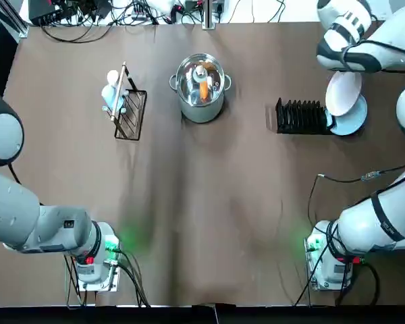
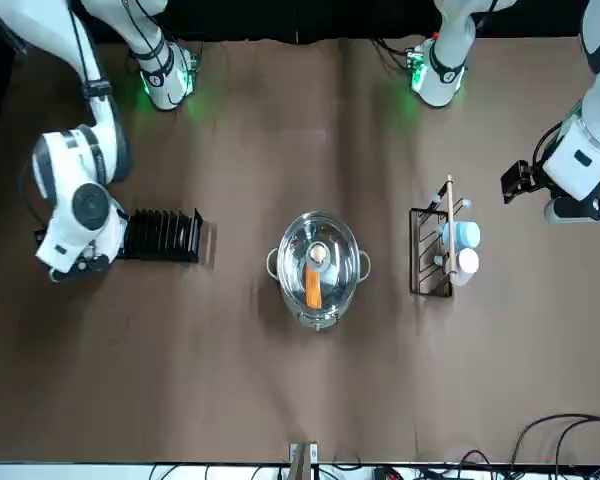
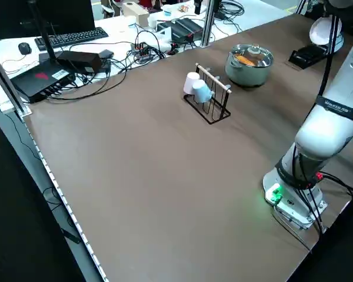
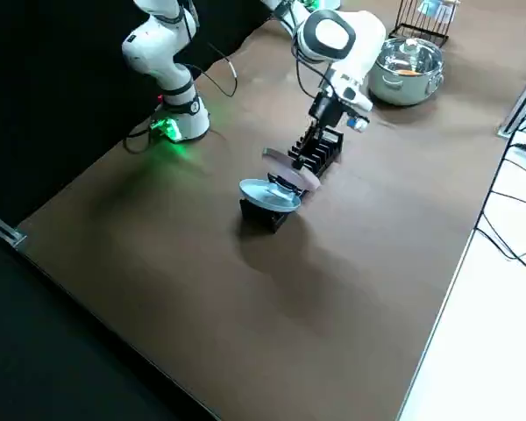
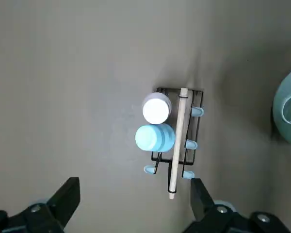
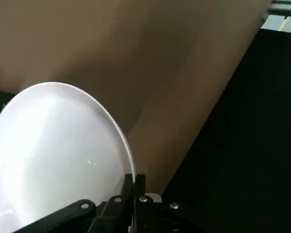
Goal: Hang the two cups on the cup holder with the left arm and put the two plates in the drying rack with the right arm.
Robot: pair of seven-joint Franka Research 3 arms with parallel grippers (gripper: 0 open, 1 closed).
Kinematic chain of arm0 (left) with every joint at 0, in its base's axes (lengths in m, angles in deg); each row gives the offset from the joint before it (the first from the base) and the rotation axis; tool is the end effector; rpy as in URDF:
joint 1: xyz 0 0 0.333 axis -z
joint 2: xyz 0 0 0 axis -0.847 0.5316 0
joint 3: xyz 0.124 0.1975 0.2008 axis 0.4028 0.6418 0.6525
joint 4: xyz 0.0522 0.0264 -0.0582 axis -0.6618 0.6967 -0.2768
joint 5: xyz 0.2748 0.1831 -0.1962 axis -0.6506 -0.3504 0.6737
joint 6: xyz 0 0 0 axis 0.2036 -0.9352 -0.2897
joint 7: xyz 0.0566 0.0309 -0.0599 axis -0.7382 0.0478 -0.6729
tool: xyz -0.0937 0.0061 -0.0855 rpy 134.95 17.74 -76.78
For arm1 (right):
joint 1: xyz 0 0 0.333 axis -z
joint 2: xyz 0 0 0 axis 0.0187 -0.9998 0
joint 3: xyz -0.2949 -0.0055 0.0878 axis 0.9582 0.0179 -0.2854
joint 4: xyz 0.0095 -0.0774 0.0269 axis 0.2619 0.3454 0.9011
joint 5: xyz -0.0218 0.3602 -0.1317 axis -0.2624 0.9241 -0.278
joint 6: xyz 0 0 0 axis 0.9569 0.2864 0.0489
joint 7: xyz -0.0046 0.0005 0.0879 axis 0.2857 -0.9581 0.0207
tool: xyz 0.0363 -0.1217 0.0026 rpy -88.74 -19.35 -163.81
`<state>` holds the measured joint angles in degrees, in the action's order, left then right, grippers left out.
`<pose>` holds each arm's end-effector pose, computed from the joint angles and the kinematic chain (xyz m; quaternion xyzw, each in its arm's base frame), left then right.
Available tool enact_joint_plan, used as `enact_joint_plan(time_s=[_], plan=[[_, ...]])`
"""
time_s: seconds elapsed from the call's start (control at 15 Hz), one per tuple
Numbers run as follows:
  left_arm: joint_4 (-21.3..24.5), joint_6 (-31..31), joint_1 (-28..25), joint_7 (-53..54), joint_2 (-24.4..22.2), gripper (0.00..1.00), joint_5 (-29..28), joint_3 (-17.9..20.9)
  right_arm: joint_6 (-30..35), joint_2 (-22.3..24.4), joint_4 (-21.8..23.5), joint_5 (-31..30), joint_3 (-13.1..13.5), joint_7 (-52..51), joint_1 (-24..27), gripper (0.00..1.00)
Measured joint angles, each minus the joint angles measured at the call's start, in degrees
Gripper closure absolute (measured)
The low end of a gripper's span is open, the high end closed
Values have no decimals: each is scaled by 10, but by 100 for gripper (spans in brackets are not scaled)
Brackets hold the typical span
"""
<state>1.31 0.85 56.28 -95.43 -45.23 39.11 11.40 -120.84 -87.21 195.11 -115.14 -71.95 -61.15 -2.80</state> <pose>0.5613 -0.0665 0.5700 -0.9986 0.0162 0.0138 0.0482 0.5590 -0.0180 0.3218 0.8987 0.1776 -0.1333 0.3782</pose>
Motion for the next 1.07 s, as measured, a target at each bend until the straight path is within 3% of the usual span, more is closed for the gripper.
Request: enact_joint_plan(time_s=[0.27, 0.73, 1.07], plan=[[0, 0, 4, 0, 2, 0, 0, 0, 9, 0, 19, -2, -1, 55, -36, 97], [0, 0, 2, 1, 3, 0, 0, 1, 9, -4, 28, -12, 2, 56, -36, 97], [0, 0, 4, 1, 5, 0, 0, 1, 4, -33, 33, -13, 0, 77, -40, 97]])
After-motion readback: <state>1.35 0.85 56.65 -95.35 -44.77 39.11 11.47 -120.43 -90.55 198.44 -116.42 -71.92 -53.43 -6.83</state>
